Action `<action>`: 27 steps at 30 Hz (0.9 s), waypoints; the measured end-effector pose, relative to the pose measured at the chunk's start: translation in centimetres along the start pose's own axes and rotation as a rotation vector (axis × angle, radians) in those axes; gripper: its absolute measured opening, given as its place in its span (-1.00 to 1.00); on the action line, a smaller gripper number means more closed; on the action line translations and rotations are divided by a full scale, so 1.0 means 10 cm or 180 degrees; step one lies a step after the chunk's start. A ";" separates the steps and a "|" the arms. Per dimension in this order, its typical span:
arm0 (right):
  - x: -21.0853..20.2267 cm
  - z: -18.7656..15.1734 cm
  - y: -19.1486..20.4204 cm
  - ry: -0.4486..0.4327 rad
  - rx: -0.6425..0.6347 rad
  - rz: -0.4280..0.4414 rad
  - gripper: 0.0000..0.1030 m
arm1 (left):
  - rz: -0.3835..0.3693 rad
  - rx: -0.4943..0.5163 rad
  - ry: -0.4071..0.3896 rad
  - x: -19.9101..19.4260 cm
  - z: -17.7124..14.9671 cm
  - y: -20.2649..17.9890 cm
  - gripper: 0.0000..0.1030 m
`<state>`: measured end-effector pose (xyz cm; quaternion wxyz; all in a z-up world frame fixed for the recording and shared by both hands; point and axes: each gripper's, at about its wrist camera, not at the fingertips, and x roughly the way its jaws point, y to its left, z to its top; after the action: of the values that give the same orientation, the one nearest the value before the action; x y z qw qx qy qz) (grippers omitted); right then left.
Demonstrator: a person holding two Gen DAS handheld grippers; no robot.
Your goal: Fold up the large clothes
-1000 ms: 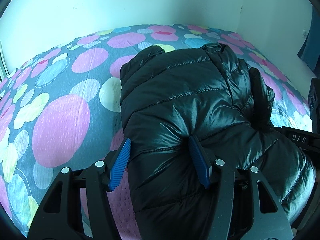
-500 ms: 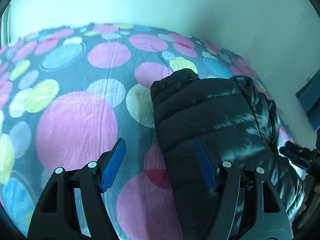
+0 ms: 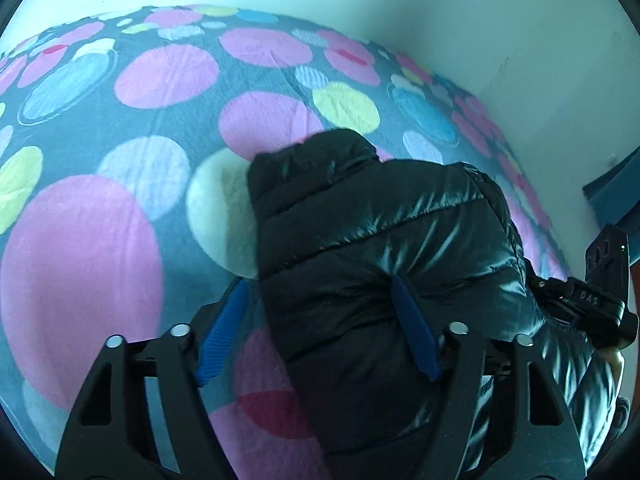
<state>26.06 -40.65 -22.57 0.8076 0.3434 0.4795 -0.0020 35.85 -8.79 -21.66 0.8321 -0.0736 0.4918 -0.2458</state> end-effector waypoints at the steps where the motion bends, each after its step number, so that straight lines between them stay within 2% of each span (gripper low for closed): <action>1: 0.03 -0.02 -0.03 -0.0002 -0.0024 -0.0019 -0.07 | 0.0060 0.0044 -0.0008 0.04 -0.01 -0.05 0.34; 3: 0.08 -0.04 -0.10 0.0010 -0.0010 0.0013 -0.08 | 0.0188 0.0152 -0.0050 0.08 -0.03 -0.14 0.31; 6: 0.10 -0.07 -0.17 0.0011 0.0019 0.0079 -0.09 | 0.0259 0.0203 -0.0072 0.10 -0.04 -0.17 0.30; 16: 0.12 -0.08 -0.19 -0.0079 0.0054 0.0121 -0.08 | 0.0257 0.0183 -0.0085 0.11 -0.04 -0.15 0.30; 20: 0.00 -0.06 -0.12 -0.0118 0.0029 0.0162 0.07 | 0.0235 0.0114 -0.0127 -0.03 -0.04 -0.09 0.31; 23: -0.21 -0.12 -0.03 -0.0240 -0.0010 -0.0050 0.44 | 0.0283 0.0041 -0.0188 -0.23 -0.08 -0.04 0.34; 27: -0.48 -0.28 0.15 -0.0305 -0.0078 -0.0008 0.44 | 0.0232 -0.0033 -0.0285 -0.57 -0.27 0.01 0.50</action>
<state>21.78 -39.51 -18.87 0.8338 0.3324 0.4406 -0.0136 31.34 -5.60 -18.60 0.8613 -0.0709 0.4576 -0.2093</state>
